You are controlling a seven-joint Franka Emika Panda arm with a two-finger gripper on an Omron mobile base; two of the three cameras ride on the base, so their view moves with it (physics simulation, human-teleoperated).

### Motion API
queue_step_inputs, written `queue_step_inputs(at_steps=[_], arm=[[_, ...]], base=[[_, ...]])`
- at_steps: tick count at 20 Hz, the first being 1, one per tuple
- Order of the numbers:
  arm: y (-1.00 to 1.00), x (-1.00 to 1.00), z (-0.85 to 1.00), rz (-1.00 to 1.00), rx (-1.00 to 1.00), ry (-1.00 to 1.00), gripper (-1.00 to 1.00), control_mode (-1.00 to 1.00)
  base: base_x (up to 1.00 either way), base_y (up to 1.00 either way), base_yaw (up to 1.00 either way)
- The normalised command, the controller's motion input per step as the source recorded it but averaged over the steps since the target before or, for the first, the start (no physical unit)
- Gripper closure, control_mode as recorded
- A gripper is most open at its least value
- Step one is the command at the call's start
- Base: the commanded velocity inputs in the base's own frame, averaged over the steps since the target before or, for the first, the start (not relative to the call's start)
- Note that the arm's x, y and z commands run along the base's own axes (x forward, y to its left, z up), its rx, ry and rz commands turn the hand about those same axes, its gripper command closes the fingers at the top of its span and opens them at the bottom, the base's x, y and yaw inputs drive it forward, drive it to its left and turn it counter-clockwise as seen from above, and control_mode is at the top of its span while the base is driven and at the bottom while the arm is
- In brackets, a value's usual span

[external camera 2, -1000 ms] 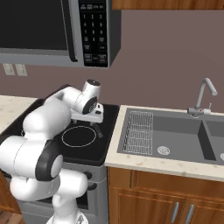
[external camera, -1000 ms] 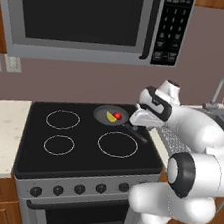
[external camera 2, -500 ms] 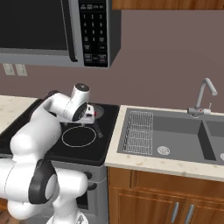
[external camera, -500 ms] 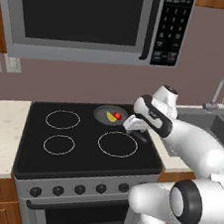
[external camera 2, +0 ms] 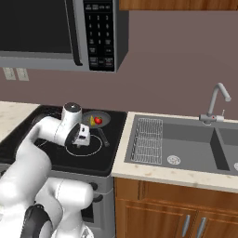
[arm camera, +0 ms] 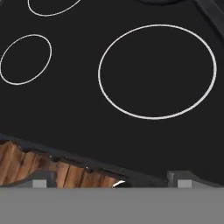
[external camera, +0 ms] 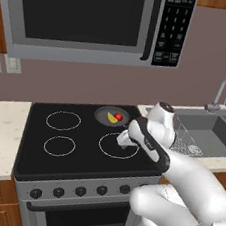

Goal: Put the tomato and lemon wedge in the pan. Then turn on the rear right burner and set the heat to medium.

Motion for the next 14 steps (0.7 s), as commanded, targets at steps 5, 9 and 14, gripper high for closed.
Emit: queue_step_inputs(at_steps=[5, 9, 14], arm=[[0.47, -0.51, -0.06, -0.42, 0.02, -0.17, -1.0, -1.0], [0.5, -0.28, 0.0, -0.44, 0.06, -0.14, -1.0, -1.0], [0.46, -0.12, 0.0, -0.37, 0.07, -0.17, -1.0, -1.0]], base=[[0.0, 0.0, 0.0], [0.0, 0.0, 0.0], [0.0, 0.0, 0.0]])
